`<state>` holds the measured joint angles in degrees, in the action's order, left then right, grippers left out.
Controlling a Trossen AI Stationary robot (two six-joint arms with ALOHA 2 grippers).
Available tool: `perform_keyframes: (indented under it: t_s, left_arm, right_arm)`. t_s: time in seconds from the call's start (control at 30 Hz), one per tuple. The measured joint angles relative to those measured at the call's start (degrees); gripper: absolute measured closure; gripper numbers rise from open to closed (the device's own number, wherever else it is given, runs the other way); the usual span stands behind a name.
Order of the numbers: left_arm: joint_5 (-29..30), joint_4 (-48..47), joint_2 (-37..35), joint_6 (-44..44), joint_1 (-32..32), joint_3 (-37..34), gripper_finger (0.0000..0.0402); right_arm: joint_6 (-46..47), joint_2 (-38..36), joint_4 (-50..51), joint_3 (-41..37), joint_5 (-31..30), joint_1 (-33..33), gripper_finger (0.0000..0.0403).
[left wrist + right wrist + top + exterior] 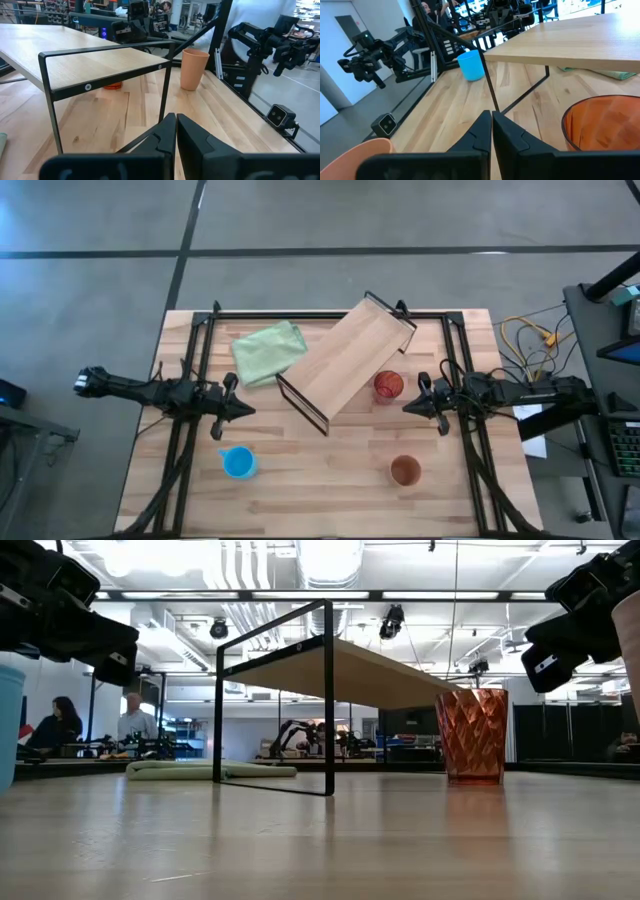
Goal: Stack small to large cups/mugs on shelf
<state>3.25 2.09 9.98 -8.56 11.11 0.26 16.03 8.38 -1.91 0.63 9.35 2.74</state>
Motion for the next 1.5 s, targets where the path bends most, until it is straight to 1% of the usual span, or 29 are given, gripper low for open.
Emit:
perform_keyframes:
  t_s: [0.8,0.9,0.93,1.07,1.1,1.17,1.5]
  left_arm:
    - [0.01,0.00,0.01,-0.02,0.00,-0.01,0.0402]
    - [0.02,0.02,-0.01,-0.02,0.00,-0.01,0.0402]
    - [-0.01,0.02,-0.01,0.01,0.00,-0.01,0.0402]
    - [0.02,0.00,0.00,0.00,0.00,-0.01,0.0402]
    - [0.01,0.00,0.01,-0.02,0.00,-0.01,0.0402]
    - [-0.01,-0.01,0.02,0.01,0.00,-0.01,0.0402]
    - [-0.01,-0.01,0.02,0.00,0.00,-0.01,0.0402]
  right_arm:
    - [-0.03,0.02,0.00,0.01,0.01,0.00,0.0394]
    - [-1.44,0.01,0.00,0.00,-0.05,-0.01,0.0394]
    - [-3.07,0.01,-0.06,0.00,-0.94,-0.01,0.0394]
    - [-12.88,0.04,-0.56,0.00,-14.15,-0.06,0.0394]
    - [-13.36,0.00,-0.46,0.02,-15.80,-0.06,0.0394]
    - [-12.99,0.01,-0.48,0.00,-16.92,-0.03,0.0394]
    - [-13.09,0.02,-0.42,0.01,-16.94,-0.02,0.0394]
